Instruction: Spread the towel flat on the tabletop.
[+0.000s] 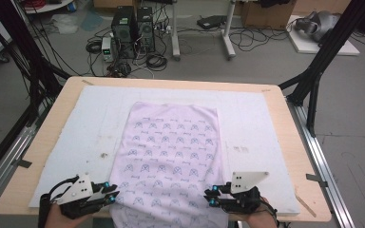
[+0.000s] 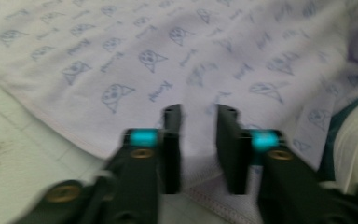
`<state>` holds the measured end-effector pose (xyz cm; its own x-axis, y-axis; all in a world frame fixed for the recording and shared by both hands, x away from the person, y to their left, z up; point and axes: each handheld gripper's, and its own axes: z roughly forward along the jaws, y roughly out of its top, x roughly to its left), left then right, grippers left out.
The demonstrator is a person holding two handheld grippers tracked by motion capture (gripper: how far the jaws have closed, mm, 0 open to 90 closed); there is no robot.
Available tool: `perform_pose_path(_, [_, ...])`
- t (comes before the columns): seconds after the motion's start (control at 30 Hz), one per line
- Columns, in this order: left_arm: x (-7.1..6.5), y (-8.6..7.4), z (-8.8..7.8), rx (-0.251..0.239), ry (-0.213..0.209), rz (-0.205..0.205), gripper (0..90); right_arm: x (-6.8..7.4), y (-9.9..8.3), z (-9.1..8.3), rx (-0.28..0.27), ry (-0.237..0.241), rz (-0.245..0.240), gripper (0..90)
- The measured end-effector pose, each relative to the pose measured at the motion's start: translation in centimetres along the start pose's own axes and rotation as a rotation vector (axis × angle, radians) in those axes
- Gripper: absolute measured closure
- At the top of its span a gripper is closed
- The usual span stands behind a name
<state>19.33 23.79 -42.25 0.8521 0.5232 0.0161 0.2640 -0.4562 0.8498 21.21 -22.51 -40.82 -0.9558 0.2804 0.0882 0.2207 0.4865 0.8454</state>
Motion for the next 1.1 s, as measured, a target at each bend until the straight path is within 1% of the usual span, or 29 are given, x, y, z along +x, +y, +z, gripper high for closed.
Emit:
perform_pose_path(0.07, [0.5,0.0,0.5,0.001,0.003,-0.016,59.4,-0.6,0.5,0.3,0.038,-0.040,-0.018,70.9])
perform_pose_path(0.13, [0.9,-0.1,1.7,0.023,-0.010,-0.022,56.8,-1.6,0.4,1.4,0.106,-0.060,-0.027,66.1])
perform_pose_path(0.17, [1.1,-0.3,2.4,0.043,-0.018,-0.022,55.9,-2.0,0.2,2.0,0.137,-0.067,-0.025,64.2])
perform_pose_path(0.23, [1.1,-0.4,3.6,0.085,-0.036,-0.011,55.5,-2.6,-0.6,3.0,0.174,-0.060,-0.021,63.0])
perform_pose_path(0.27, [1.1,-0.5,4.1,0.099,-0.043,0.001,57.0,-2.8,-1.0,3.4,0.191,-0.063,-0.014,63.1])
perform_pose_path(0.3, [0.9,-0.6,4.4,0.105,-0.042,0.013,61.3,-3.0,-1.5,3.7,0.206,-0.069,-0.008,63.7])
perform_pose_path(0.33, [0.8,-0.6,4.4,0.088,-0.041,0.012,64.2,-3.0,-1.8,3.8,0.191,-0.067,-0.006,66.9])
perform_pose_path(0.37, [0.8,-0.6,4.4,0.086,-0.049,0.011,73.1,-3.0,-2.0,3.7,0.166,-0.066,0.006,69.1])
perform_pose_path(0.4, [0.7,-0.6,4.4,0.088,-0.050,0.014,79.1,-3.0,-2.1,3.7,0.160,-0.077,0.007,73.7])
perform_pose_path(0.43, [0.7,-0.6,4.3,0.090,-0.053,0.012,81.5,-3.0,-2.2,3.6,0.157,-0.083,-0.001,78.2])
perform_pose_path(0.47, [0.5,-0.6,4.0,0.097,-0.061,0.017,82.7,-3.0,-2.1,3.6,0.158,-0.084,-0.003,83.3])
perform_pose_path(0.5, [0.3,-0.6,3.7,0.102,-0.065,0.026,83.1,-2.9,-2.1,3.6,0.163,-0.072,-0.009,86.2])
perform_pose_path(0.53, [0.1,-0.7,3.2,0.100,-0.065,0.030,83.2,-2.7,-2.0,3.6,0.166,-0.076,-0.017,87.2])
perform_pose_path(0.6, [-0.1,-0.8,2.1,0.083,-0.080,0.018,83.0,-2.4,-2.0,3.5,0.164,-0.041,-0.022,87.7])
perform_pose_path(0.63, [0.0,-0.7,1.7,0.071,-0.083,0.015,82.7,-2.2,-2.0,3.3,0.152,-0.042,-0.026,87.6])
perform_pose_path(0.67, [0.1,-0.6,1.2,0.055,-0.090,0.008,81.5,-2.2,-1.9,3.1,0.139,-0.045,-0.025,87.3])
perform_pose_path(0.7, [0.3,-0.6,1.1,0.050,-0.085,0.000,76.1,-2.3,-1.8,2.8,0.112,-0.040,-0.015,86.4])
perform_pose_path(0.73, [0.6,-0.4,1.2,0.053,-0.068,-0.009,66.0,-2.4,-1.7,2.6,0.096,-0.048,-0.011,83.9])
perform_pose_path(0.77, [1.0,-0.2,1.3,0.058,-0.058,-0.019,57.9,-2.6,-1.6,2.4,0.088,-0.068,-0.006,77.6])
perform_pose_path(0.8, [1.5,0.0,1.7,0.056,-0.051,-0.029,55.0,-2.9,-1.5,2.4,0.095,-0.090,0.005,75.3])
perform_pose_path(0.83, [1.8,0.1,2.0,0.059,-0.050,-0.031,54.3,-3.2,-1.3,2.5,0.121,-0.107,0.001,69.5])
perform_pose_path(0.87, [2.3,0.4,2.7,0.072,-0.038,-0.041,53.7,-3.4,-1.2,2.7,0.137,-0.120,0.004,65.3])
perform_pose_path(0.9, [2.5,0.4,3.2,0.088,-0.031,-0.043,53.5,-3.7,-1.1,3.1,0.161,-0.126,0.013,65.4])
perform_pose_path(0.93, [2.8,0.4,3.9,0.116,-0.025,-0.045,54.6,-3.9,-1.2,3.4,0.173,-0.132,0.005,65.5])
perform_pose_path(0.97, [3.0,0.3,4.5,0.149,-0.023,-0.046,58.0,-4.1,-1.2,3.7,0.196,-0.141,0.005,66.0])
perform_pose_path(1.0, [3.0,0.2,4.8,0.143,-0.019,-0.039,64.9,-4.3,-1.3,4.0,0.204,-0.134,0.011,68.6])
perform_pose_path(1.03, [3.0,0.1,4.8,0.134,-0.017,-0.037,71.9,-4.4,-1.4,4.0,0.189,-0.131,0.013,72.7])
perform_pose_path(1.07, [3.1,0.2,4.8,0.134,-0.008,-0.039,80.9,-4.5,-1.4,4.0,0.190,-0.133,0.019,82.2])
perform_pose_path(1.1, [3.2,0.2,4.8,0.133,-0.007,-0.039,86.8,-4.5,-1.3,3.9,0.194,-0.143,0.005,86.8])
